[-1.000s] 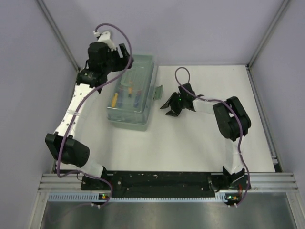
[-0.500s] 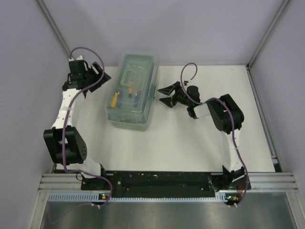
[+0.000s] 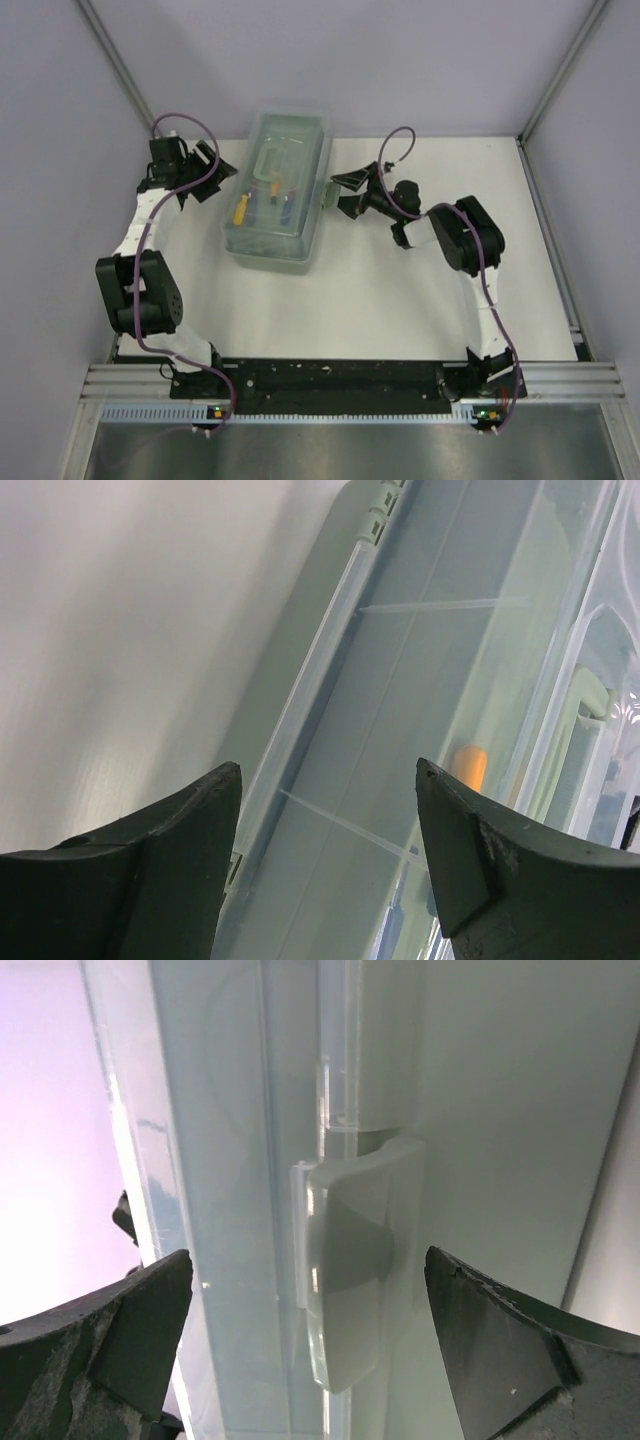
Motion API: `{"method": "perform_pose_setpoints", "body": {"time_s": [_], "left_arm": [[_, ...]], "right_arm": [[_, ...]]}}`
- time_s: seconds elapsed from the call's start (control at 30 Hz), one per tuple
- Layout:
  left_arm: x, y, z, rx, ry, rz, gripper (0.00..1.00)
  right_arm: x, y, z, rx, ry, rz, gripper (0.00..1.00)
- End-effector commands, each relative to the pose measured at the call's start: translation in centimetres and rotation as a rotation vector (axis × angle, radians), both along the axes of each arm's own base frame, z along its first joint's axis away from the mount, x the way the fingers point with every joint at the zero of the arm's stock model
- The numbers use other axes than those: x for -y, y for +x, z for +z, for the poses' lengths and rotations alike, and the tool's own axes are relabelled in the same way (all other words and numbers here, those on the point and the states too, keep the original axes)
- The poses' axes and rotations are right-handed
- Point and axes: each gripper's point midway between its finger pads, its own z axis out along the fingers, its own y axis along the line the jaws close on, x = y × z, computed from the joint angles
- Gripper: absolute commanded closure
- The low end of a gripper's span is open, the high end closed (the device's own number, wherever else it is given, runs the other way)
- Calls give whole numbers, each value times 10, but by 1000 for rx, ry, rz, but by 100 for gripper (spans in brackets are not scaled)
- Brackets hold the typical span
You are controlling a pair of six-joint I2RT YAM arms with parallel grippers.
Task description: Pack the tool kit
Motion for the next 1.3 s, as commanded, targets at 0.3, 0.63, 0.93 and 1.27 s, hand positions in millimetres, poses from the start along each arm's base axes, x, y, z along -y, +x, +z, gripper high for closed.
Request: {"method": "perform_pose_setpoints", "body": {"time_s": [0.3, 0.63, 0.93, 1.27], "left_arm": [[32, -4, -4, -9, -123, -134, 26], [35, -4, -2, -7, -136, -141, 26], [34, -5, -8, -21, -136, -139, 27], [35, -6, -11, -22, -131, -144, 27]], "right_arm": [[-27, -8, 29, 123, 14, 176, 5], [-30, -32, 54, 2, -50, 287, 16], [-30, -24, 42, -53, -274, 284, 32], [-31, -21, 53, -54, -341, 282, 34]]}}
